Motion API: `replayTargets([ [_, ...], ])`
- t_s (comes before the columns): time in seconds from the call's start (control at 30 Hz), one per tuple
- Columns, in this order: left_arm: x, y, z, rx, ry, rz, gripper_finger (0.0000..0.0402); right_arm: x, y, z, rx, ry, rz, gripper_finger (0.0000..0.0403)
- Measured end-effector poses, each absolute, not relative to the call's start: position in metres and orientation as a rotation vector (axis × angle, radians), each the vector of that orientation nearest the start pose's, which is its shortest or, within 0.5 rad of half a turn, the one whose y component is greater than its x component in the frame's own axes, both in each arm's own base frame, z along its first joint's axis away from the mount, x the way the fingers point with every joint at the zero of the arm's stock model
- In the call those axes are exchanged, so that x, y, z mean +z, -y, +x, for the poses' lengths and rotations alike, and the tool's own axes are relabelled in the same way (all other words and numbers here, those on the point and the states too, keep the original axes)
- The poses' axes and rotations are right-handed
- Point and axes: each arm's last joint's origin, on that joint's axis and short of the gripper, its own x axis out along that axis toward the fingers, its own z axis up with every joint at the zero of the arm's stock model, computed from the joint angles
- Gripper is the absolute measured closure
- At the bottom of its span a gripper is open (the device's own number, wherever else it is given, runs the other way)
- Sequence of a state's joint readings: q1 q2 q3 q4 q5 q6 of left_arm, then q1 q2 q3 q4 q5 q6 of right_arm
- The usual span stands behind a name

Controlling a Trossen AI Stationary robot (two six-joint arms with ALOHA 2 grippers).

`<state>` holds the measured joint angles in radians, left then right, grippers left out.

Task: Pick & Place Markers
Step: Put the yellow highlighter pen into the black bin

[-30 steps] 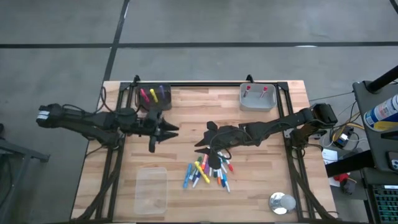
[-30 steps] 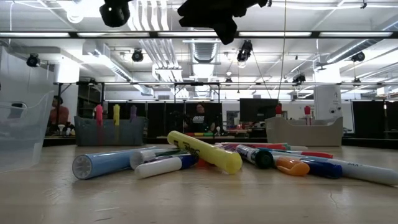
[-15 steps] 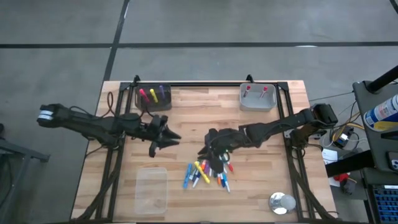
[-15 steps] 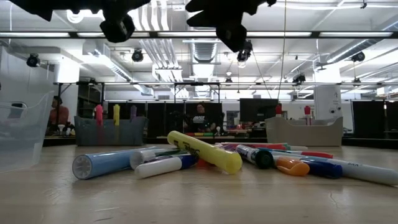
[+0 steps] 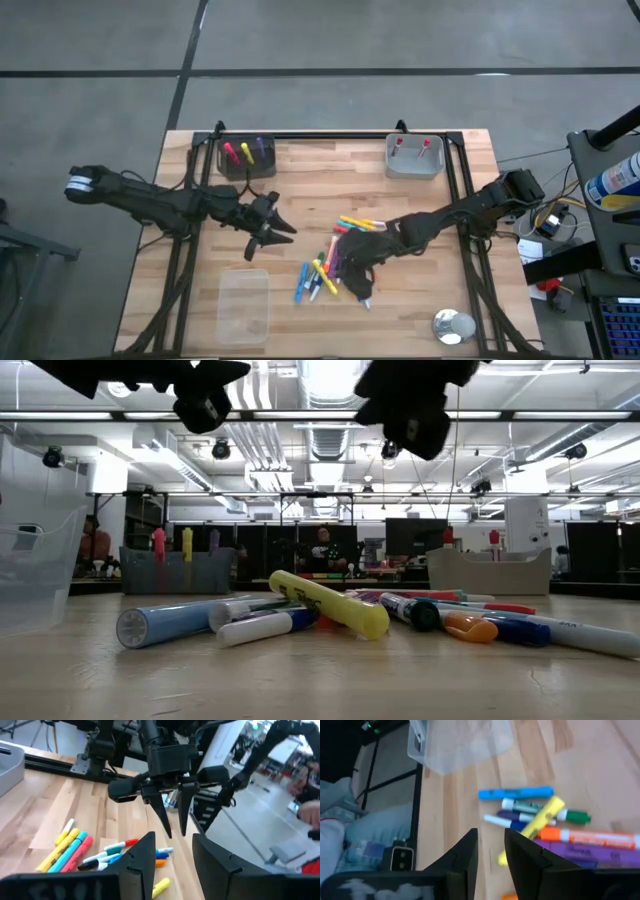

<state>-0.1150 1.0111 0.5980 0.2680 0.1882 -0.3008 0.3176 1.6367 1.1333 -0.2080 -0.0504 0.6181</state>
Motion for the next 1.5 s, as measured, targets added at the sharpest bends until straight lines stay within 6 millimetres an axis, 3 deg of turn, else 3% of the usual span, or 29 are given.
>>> replayTargets([
  [0.53,0.251,0.042,0.283,-0.364,-0.518,-0.004,0.028,0.204,-0.122,0.314,0.02,-0.922,0.581,0.031],
  [0.97,0.223,0.065,0.326,-0.345,-0.716,0.253,0.028,0.185,-0.126,0.301,-0.04,-0.98,0.617,0.031],
  [1.5,0.173,0.08,0.345,-0.392,-0.85,0.356,0.028,0.185,-0.126,0.301,-0.058,-0.966,0.608,0.031],
])
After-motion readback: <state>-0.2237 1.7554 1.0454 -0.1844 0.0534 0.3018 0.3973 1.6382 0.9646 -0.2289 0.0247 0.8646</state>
